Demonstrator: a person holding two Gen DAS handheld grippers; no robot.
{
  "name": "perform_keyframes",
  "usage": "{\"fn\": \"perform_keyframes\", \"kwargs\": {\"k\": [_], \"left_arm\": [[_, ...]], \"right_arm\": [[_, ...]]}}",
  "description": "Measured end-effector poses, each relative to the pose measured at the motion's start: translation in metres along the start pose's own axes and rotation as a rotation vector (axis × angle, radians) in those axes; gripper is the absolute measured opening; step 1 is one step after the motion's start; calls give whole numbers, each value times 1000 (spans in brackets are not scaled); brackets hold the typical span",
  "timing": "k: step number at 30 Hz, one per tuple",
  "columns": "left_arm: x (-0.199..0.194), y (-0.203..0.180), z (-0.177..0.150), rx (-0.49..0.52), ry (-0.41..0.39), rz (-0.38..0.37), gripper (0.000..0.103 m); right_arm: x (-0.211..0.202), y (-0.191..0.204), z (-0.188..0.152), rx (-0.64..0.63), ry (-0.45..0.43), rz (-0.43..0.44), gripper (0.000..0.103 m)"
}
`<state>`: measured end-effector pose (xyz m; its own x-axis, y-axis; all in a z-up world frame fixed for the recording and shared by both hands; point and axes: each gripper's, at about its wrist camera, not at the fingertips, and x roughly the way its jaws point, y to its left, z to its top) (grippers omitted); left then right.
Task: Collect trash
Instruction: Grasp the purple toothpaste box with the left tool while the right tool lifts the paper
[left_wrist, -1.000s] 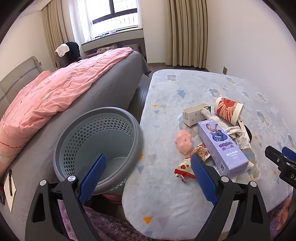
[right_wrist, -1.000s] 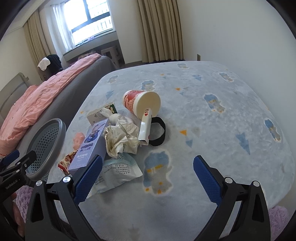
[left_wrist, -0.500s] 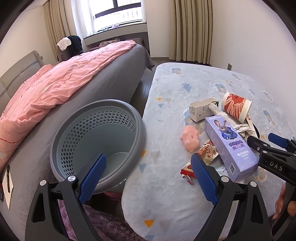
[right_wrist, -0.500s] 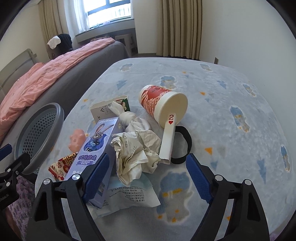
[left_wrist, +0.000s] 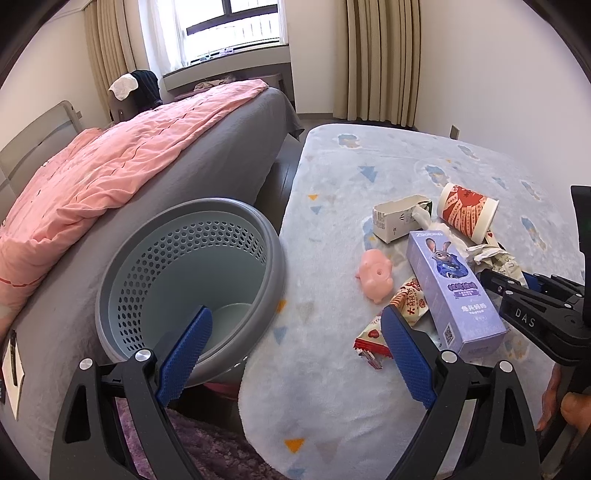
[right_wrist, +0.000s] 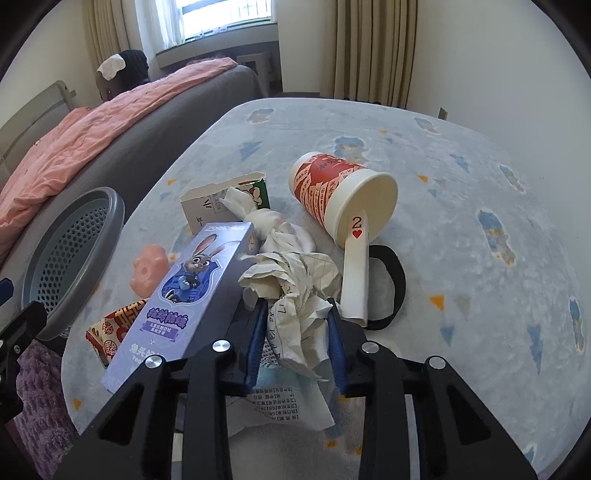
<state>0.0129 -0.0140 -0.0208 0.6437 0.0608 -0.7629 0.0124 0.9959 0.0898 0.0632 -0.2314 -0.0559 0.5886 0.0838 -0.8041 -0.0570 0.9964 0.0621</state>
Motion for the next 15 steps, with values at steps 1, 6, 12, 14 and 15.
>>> {"fn": "perform_keyframes", "kwargs": {"k": [1, 6, 12, 14, 15], "left_arm": [[-1, -1, 0, 3, -1, -5, 88], [-7, -9, 4, 19, -6, -40, 88], [-10, -29, 15, 46, -10, -117, 88], [-10, -37, 18, 54, -5, -142, 88], [-9, -41, 19, 58, 1, -158, 88]], "right_arm": [[-2, 0, -1, 2, -5, 7, 30], [-23, -8, -6, 31, -44, 51, 30], [-58, -29, -13, 107, -100, 93, 30], [-67, -38, -16, 128, -113, 92, 30], [-71, -42, -18, 135, -117, 88, 30]]}}
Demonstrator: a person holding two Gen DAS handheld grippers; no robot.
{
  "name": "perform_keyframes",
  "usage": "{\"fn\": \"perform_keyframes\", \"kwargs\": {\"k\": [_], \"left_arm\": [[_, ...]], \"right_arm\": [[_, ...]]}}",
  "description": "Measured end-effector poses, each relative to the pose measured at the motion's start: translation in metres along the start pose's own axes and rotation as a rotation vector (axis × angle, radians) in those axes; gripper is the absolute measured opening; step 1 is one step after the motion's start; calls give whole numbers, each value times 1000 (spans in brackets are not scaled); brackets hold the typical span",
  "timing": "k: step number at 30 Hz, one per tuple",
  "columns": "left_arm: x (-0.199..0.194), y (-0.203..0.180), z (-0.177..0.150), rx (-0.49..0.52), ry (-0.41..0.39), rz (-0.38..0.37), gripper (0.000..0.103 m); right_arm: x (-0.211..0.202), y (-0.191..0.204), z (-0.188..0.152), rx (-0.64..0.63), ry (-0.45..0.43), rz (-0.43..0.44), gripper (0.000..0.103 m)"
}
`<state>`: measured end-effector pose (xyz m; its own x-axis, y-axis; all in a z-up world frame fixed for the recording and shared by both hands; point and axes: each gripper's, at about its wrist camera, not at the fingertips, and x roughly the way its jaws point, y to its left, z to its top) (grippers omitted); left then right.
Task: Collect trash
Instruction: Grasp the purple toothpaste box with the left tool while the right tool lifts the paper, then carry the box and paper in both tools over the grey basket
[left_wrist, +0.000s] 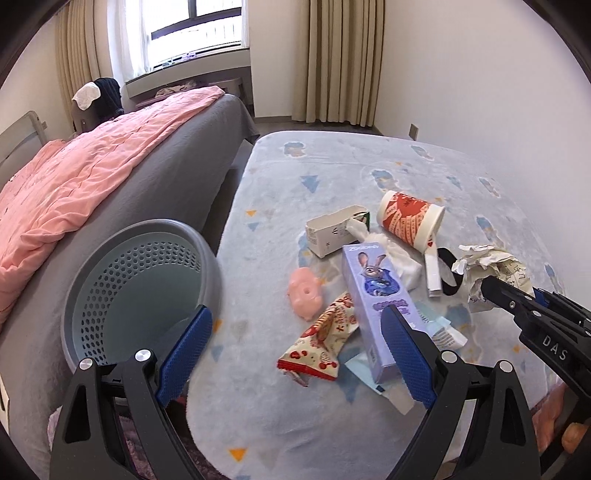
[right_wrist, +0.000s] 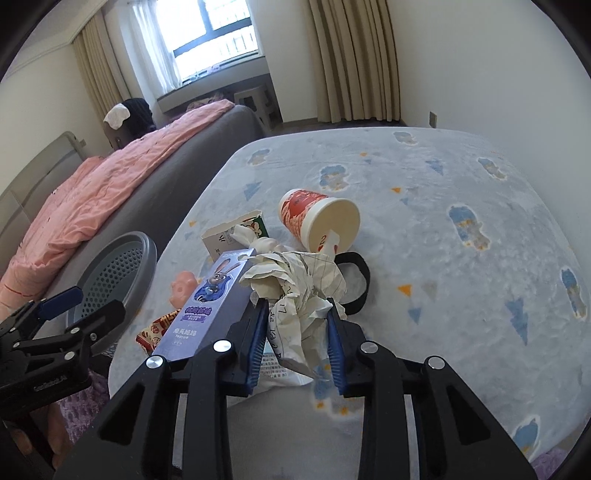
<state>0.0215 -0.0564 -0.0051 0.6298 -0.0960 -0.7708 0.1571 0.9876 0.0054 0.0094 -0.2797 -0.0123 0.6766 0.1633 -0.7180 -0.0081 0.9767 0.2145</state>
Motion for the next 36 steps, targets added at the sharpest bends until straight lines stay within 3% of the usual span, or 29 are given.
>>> {"fn": "perform_keyframes", "kwargs": {"k": [5, 17, 28, 30, 32, 34, 36], "left_arm": [[20, -18, 9, -7, 68, -84, 88], [66, -50, 16, 36, 168, -59, 88], [80, -66, 12, 87, 182, -69, 87], [82, -69, 12, 96, 184, -68, 79], [87, -70, 11, 98, 203, -75, 60], [92, -70, 10, 93, 227, -80, 50], [94, -67, 9, 85, 228, -86, 48]], "right_arm": [[-9, -18, -8, 18, -10, -33, 30], [3, -36, -22, 61, 7, 13, 30], [7, -43, -26, 88, 8, 38, 30], [7, -43, -26, 88, 7, 41, 30], [7, -43, -27, 89, 8, 39, 30], [7, -43, -27, 91, 7, 39, 30], [6, -43, -27, 93, 6, 37, 30]]}}
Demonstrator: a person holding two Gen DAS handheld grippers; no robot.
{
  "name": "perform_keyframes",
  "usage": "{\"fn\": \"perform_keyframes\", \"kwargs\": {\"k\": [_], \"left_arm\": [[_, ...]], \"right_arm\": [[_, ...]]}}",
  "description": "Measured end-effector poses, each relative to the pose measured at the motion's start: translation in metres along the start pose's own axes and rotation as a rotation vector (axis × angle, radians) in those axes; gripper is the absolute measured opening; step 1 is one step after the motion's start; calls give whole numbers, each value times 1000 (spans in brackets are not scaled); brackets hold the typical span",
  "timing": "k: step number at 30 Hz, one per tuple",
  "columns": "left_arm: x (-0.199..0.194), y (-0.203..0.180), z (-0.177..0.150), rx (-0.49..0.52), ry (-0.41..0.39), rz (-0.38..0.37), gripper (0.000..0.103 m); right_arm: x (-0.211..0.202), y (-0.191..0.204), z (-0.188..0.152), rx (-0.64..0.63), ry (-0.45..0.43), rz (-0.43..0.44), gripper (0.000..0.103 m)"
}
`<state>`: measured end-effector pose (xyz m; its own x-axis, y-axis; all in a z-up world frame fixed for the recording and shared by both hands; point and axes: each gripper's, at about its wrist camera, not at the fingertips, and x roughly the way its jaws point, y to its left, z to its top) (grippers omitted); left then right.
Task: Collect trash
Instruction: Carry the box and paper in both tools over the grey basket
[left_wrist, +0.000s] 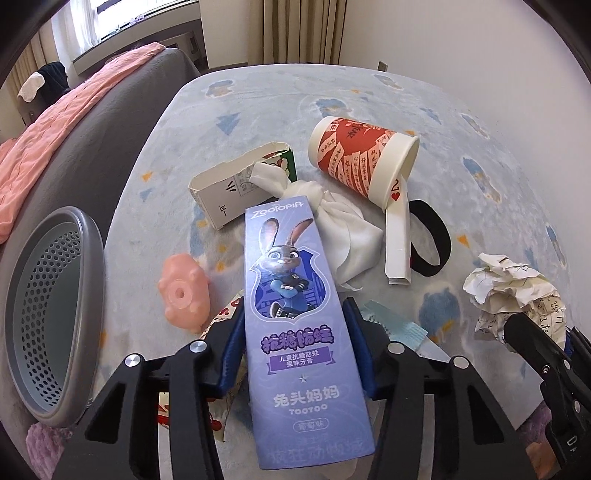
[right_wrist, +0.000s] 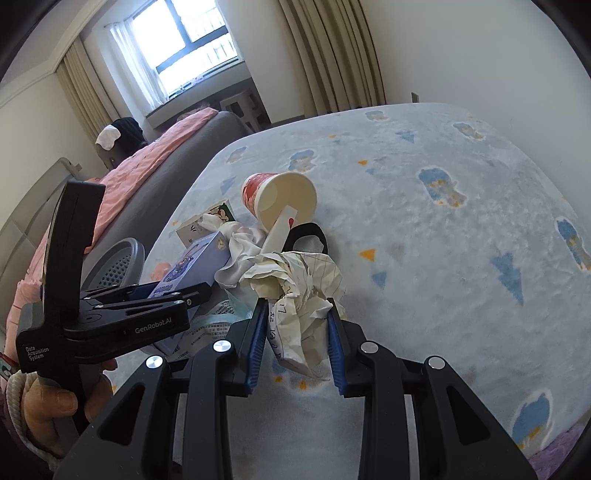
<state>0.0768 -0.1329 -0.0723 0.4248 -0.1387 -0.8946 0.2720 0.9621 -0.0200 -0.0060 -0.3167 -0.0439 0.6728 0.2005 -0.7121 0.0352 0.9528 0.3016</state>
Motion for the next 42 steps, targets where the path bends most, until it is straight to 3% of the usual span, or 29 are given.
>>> {"fn": "perform_keyframes", "kwargs": {"k": [9, 16, 22, 27, 37, 42], "left_arm": [[-23, 6, -6, -16, -66, -55, 45], [-65, 25, -14, -37, -175, -58, 45], [-102, 62, -30, -62, -270, -6, 45], [-118, 106, -47, -116, -303, 57, 45], [-123, 209, -80, -244, -290, 192, 45], [-114, 243, -87, -291, -264, 232, 45]], "right_arm": [[-2, 4, 0, -2, 6, -4, 30], [-17, 29, 4, -44, -13, -14, 30], [-23, 70, 14, -108, -29, 18, 30], [-12, 120, 21, -177, -10, 87, 30], [40, 230, 27, -331, 60, 252, 30], [74, 271, 25, -377, 119, 316, 30]]}}
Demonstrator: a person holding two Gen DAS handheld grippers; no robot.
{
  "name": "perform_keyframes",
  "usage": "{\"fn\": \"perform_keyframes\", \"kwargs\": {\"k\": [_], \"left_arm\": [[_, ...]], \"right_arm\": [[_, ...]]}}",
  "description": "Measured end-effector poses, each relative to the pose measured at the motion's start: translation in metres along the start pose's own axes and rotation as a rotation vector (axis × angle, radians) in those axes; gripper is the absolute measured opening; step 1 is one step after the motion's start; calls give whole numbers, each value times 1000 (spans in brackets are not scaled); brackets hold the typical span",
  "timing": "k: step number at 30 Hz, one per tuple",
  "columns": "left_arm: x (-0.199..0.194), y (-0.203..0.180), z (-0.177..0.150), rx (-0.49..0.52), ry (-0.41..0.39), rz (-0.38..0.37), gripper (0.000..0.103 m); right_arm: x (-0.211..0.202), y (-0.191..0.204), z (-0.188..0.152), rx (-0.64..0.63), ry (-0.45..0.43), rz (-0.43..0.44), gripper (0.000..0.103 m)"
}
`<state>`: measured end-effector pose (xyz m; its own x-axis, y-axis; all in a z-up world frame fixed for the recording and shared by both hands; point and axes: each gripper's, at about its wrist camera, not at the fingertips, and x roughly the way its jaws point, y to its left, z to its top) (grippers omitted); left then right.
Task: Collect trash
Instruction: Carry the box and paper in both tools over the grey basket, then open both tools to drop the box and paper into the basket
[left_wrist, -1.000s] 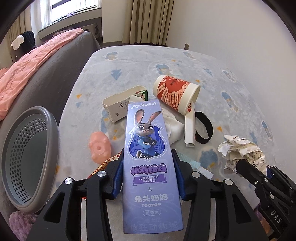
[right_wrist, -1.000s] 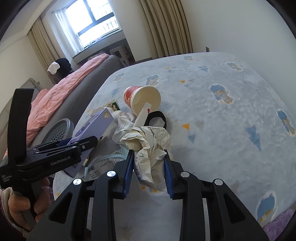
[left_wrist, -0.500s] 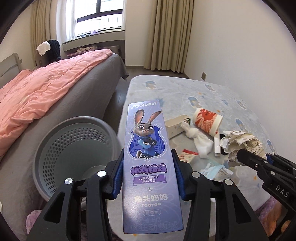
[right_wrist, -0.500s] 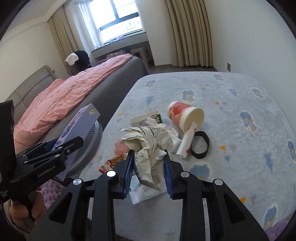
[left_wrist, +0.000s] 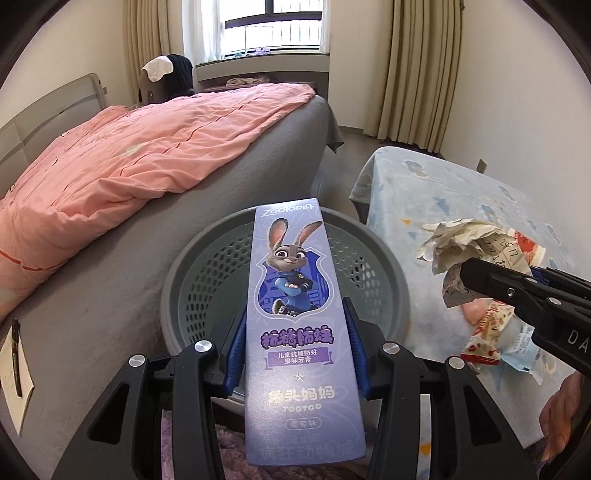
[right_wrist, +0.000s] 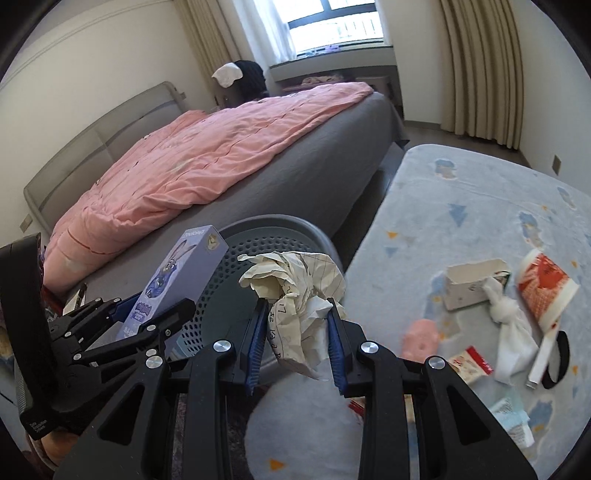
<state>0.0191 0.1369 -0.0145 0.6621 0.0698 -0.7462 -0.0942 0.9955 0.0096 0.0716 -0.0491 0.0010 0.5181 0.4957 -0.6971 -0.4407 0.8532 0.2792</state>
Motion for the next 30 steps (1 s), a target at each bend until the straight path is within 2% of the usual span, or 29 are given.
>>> {"fn": "perform_keyframes", "kwargs": {"k": [11, 21, 24, 27, 30], "left_arm": [[38, 34, -3, -65, 62, 14, 45], [46, 46, -1, -98, 73, 21, 45], [44, 47, -1, -103, 66, 31, 46], [42, 48, 0, -110, 63, 40, 53], [41, 49, 1, -117, 58, 41, 58]], "right_arm": [[65, 26, 15, -48, 84, 50, 32], [85, 29, 18, -52, 113, 52, 34], [84, 30, 18, -56, 106, 46, 39], [82, 30, 19, -58, 90, 37, 52], [80, 30, 19, -61, 79, 29, 55]]}}
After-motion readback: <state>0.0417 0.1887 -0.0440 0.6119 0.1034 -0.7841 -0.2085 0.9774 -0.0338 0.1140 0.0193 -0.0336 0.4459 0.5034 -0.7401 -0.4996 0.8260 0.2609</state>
